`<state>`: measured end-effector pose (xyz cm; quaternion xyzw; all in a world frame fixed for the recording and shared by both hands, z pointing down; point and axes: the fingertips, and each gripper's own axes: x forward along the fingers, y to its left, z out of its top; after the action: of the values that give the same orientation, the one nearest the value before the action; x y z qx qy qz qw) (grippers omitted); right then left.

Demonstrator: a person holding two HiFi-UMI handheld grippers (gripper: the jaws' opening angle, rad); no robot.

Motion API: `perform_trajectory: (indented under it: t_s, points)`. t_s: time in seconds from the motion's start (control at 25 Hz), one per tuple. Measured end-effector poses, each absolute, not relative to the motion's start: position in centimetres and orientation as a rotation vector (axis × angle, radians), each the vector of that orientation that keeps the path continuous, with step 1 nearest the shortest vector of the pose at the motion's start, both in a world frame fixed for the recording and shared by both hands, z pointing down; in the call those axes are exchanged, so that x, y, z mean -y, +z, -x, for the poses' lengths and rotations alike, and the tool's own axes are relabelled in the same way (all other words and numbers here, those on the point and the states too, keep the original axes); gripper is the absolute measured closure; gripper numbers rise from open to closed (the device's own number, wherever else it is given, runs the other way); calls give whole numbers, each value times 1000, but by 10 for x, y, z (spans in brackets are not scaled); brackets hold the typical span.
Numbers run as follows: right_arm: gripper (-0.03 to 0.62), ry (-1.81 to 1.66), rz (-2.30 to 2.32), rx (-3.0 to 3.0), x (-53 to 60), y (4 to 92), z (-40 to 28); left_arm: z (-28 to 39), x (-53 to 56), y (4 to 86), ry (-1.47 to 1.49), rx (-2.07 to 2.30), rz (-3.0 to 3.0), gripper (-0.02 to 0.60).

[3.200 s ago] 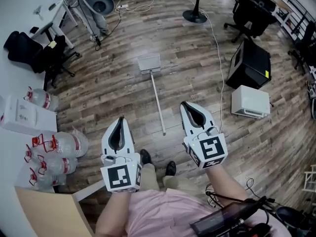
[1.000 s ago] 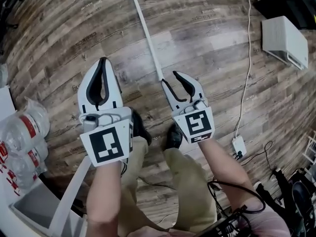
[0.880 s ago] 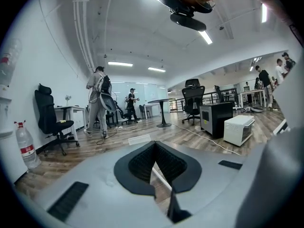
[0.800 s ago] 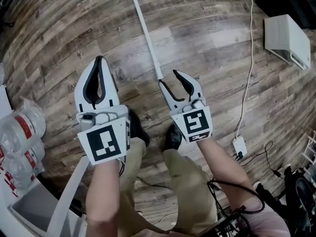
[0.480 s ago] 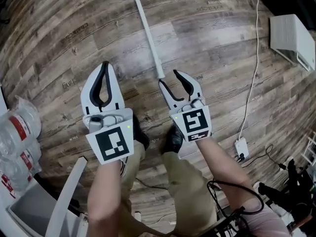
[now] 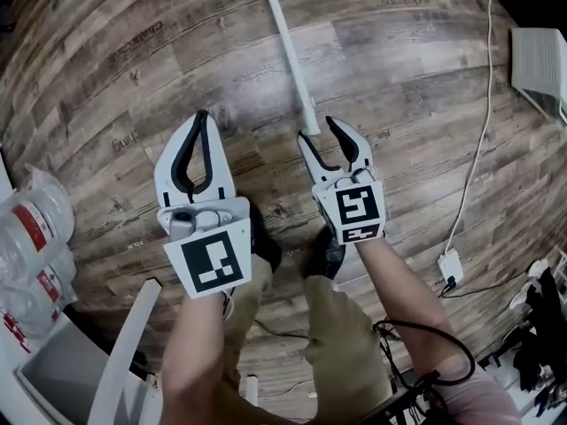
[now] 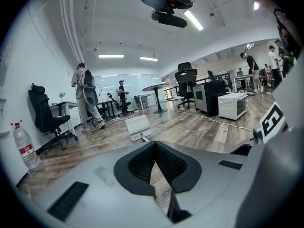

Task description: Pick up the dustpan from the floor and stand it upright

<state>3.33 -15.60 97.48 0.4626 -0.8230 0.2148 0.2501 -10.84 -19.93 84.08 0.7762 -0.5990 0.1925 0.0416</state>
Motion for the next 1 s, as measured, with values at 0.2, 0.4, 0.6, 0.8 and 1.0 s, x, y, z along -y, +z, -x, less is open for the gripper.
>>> perform_trajectory:
  t_s: [0.2, 0.4, 0.6, 0.8, 1.0]
  points:
    - [379, 589, -1271, 2198, 160, 1006, -32, 112, 198, 856, 593, 1812, -2363, 572]
    - [383, 601, -1271, 2170, 160, 1028, -27, 122, 197, 865, 639, 1796, -2359, 572]
    - [426, 586, -1286, 2139, 160, 1039, -30, 124, 198, 866, 635, 1798, -2354, 572]
    - [435, 632, -1311, 2107, 160, 1048, -35, 123, 196, 867, 646, 1787, -2356, 572]
    - [446, 667, -1308, 2091, 159, 1055, -37, 120, 195, 865, 654, 1781, -2371, 572]
